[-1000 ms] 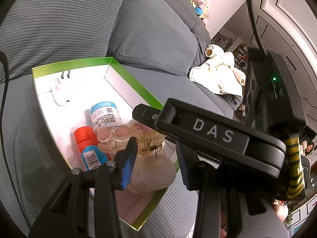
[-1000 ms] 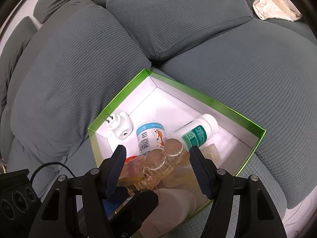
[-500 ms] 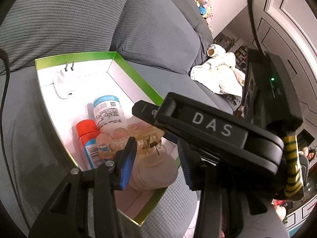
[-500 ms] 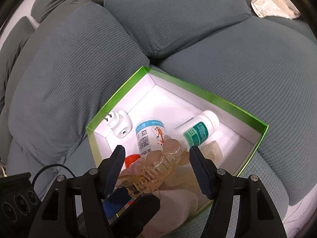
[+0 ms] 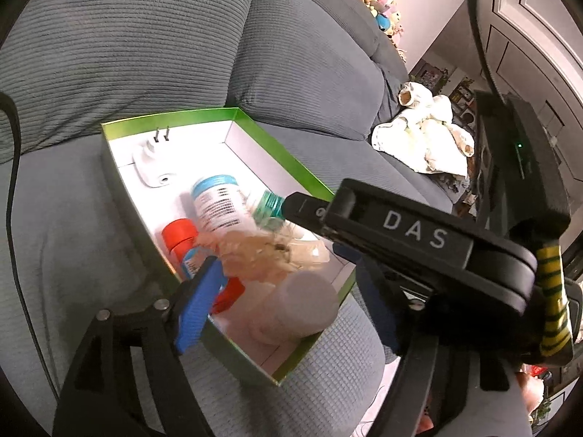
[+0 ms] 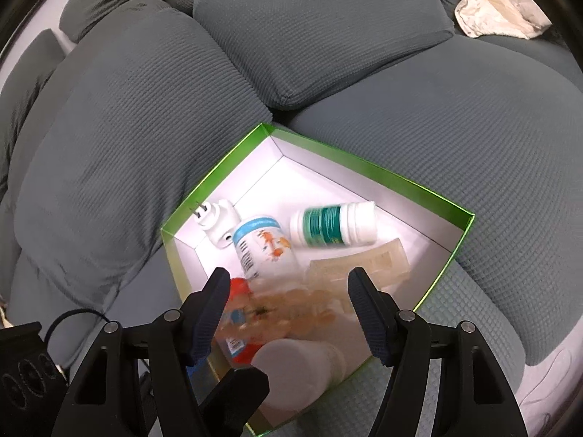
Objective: Organize rigid objects
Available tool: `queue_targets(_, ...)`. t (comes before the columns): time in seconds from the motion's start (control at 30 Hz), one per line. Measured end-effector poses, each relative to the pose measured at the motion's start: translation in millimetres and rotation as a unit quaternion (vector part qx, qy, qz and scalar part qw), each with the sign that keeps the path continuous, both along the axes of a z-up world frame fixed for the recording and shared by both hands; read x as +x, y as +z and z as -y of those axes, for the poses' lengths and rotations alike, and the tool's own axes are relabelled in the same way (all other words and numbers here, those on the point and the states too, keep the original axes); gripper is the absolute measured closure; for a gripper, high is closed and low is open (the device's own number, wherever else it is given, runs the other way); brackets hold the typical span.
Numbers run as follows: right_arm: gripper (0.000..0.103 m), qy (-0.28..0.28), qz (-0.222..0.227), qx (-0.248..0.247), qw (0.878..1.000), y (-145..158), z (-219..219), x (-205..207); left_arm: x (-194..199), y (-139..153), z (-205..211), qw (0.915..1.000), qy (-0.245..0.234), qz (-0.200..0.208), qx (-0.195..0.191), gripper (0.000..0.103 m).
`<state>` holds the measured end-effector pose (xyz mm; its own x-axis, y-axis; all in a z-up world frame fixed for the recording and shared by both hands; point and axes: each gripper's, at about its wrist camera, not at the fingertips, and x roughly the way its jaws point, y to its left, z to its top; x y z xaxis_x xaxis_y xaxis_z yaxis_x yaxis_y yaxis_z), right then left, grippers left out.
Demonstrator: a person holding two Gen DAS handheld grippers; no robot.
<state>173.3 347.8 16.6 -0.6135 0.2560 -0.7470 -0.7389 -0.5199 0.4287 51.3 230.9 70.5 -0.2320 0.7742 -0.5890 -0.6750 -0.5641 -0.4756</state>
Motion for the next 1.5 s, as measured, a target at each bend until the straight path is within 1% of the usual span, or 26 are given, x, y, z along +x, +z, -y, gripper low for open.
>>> queue_targets(0.07,0.034,0.001,-0.001,-0.003,1.000,1,3,1,2,2,4,0.9999,0.004,-0.009,-0.006,0.025)
queue_targets(0.2,0.033,-0.002,0.009,0.008,1.000,5,10,3,6,4,10,0.9992,0.019,-0.031,-0.015,0.016)
queue_targets(0.27,0.033,-0.001,0.007,0.011,1.000,8,13,4,7,6,14,0.9988,0.026,-0.039,-0.018,0.015)
queue_targets(0.33,0.032,0.002,0.000,0.009,1.000,12,16,7,7,6,14,0.9988,0.030,-0.036,-0.016,0.015)
queue_targets(0.4,0.022,0.005,-0.003,0.013,1.000,15,19,7,8,7,16,0.9988,0.032,-0.034,-0.014,0.012)
queue_targets(0.6,0.021,-0.001,-0.008,0.036,0.999,28,32,11,14,13,24,0.9981,0.039,-0.045,-0.011,0.007)
queue_targets(0.77,0.020,-0.002,0.008,0.053,0.999,33,39,10,17,20,31,0.9969,0.049,-0.061,-0.008,0.003)
queue_targets(0.93,0.020,-0.002,0.014,0.063,0.998,38,45,11,19,22,39,0.9968,0.050,-0.062,-0.005,0.002)
queue_targets(1.07,0.013,-0.007,0.025,0.085,0.996,43,54,10,20,24,44,0.9965,0.051,-0.065,-0.008,0.002)
queue_targets(1.33,0.013,-0.007,0.031,0.093,0.995,45,65,8,23,26,51,0.9962,0.052,-0.068,-0.016,0.002)
queue_targets(1.5,0.013,-0.011,0.044,0.100,0.994,45,70,7,23,23,51,0.9966,0.047,-0.063,-0.026,0.002)
